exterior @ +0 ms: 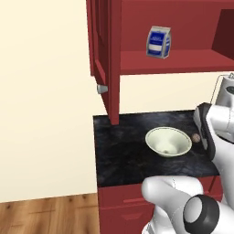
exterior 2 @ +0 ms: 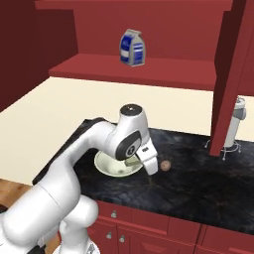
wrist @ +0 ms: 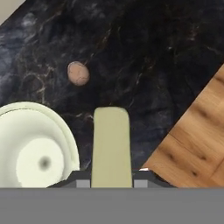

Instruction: Pick the egg and butter from the fridge and place them by the bowl for mixing.

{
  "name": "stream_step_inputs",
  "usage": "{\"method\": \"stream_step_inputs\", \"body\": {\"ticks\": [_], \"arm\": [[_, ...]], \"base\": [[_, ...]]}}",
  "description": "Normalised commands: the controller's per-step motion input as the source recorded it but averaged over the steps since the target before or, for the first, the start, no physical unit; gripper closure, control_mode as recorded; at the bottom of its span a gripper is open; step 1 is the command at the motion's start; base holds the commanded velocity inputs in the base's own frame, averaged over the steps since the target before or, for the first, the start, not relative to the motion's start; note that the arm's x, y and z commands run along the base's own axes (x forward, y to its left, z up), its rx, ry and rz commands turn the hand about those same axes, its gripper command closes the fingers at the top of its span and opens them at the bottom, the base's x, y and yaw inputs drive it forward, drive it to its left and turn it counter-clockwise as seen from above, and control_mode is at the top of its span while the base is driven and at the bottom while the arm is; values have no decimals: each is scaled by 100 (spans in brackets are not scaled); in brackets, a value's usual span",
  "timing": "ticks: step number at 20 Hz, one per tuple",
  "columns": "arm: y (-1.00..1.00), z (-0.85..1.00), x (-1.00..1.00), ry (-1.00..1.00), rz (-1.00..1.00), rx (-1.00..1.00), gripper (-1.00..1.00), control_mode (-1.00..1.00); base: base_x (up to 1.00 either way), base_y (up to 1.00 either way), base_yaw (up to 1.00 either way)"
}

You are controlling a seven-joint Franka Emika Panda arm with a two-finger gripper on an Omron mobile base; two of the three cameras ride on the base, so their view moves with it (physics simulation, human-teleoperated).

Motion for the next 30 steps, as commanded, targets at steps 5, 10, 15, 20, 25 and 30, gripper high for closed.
{"method": "stream_step_inputs", "body": {"ticks": [5,10,15,20,25,30], "arm": [[-11,-41,27,0,-9,1,100,-100],[-17,-49,2,0,-5,1,100,-100],[-25,-41,13,0,-1,5,100,-100],[-9,-44,17,3,0,5,100,-100],[-3,-39,14,5,0,10,100,-100],[-3,-33,14,3,0,8,100,-100]], "base": [[0,0,0],[0,0,0],[0,0,0],[0,0,0],[0,0,0],[0,0,0]]}}
